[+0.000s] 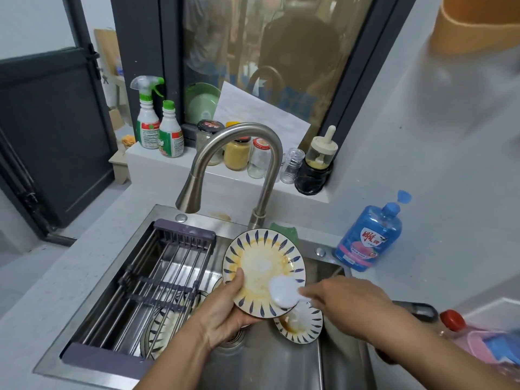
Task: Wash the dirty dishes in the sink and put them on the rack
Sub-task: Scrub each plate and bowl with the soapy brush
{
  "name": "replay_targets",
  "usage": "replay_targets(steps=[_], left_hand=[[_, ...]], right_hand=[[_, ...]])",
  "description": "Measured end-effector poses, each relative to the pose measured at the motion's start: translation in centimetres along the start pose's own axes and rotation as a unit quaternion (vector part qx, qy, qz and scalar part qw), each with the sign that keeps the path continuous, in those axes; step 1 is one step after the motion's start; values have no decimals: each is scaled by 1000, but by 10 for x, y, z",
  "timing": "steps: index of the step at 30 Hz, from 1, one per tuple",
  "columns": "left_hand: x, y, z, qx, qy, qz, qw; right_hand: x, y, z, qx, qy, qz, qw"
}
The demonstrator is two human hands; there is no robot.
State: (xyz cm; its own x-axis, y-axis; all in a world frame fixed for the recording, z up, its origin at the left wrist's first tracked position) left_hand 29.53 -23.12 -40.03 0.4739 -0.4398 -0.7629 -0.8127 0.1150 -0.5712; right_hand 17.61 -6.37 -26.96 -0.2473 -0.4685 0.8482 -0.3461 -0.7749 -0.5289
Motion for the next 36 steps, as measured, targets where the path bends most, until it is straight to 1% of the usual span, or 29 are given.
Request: replay_targets(steps=[2, 4, 6, 8, 10, 11, 12, 15, 17, 19, 21, 23, 25, 28, 31, 33, 35, 36], left_hand=[[1, 0, 1, 3, 31, -23, 999], [-6, -1, 3, 14, 73, -30, 997], [-14, -3, 7, 35, 106, -19, 994], [-18, -6, 11, 49, 125, -3, 991], [-13, -6, 15, 48, 124, 9, 991], [-10, -5, 15, 45, 119, 12, 992], [-7, -4, 15, 41, 114, 10, 993], [2, -1, 14, 14, 95, 10, 995], [5, 0, 12, -10, 78, -2, 997], [11, 2, 11, -30, 56, -14, 998], [11, -1, 12, -40, 36, -5, 999], [6, -5, 15, -38, 38, 11, 998], [-2, -7, 18, -23, 45, 20, 999], [-10, -6, 25, -4, 51, 38, 998], [-12, -5, 26, -10, 37, 41, 998], [-12, -6, 24, -23, 17, 40, 999], [-7, -9, 22, -38, -8, 52, 998], [-5, -12, 21, -38, -26, 66, 997]], right_hand=[[4, 2, -10, -45, -25, -21, 998], [7, 13, -16, -65, -45, -44, 996], [9, 25, -14, -46, -44, -70, 995], [10, 35, -6, 3, -19, -84, 996], [10, 41, 5, 48, -29, -79, 995], [9, 43, 8, 57, -46, -77, 994], [8, 45, 7, 53, -63, -80, 993], [10, 42, -1, -6, -75, -97, 992], [9, 35, -9, -36, -76, -89, 992], [5, 29, -11, -33, -55, -54, 996], [0, 25, -10, -10, -11, -19, 1000], [-2, 22, -2, 13, 46, -6, 999], [-1, 25, 10, 28, 73, -24, 997], [2, 35, 26, 32, 78, -92, 992], [0, 43, 31, 24, 111, -121, 986], [-5, 42, 32, 30, 166, -111, 979], [-8, 37, 33, 49, 198, -74, 976], [-8, 34, 33, 58, 197, -52, 977]])
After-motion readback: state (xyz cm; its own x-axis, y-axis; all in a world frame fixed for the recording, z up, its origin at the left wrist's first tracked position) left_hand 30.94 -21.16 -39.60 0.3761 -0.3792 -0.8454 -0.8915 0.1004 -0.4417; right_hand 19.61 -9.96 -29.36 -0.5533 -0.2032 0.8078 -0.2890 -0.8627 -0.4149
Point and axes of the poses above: each hand's wrist, its own y-axis towards the middle knuckle, its own x-axis out of the back of the hand, z = x × y, the point moved 1 cm from there along y, towards the middle knuckle, and after that the axes turned 14 degrees about x, right-handed, at the moved point
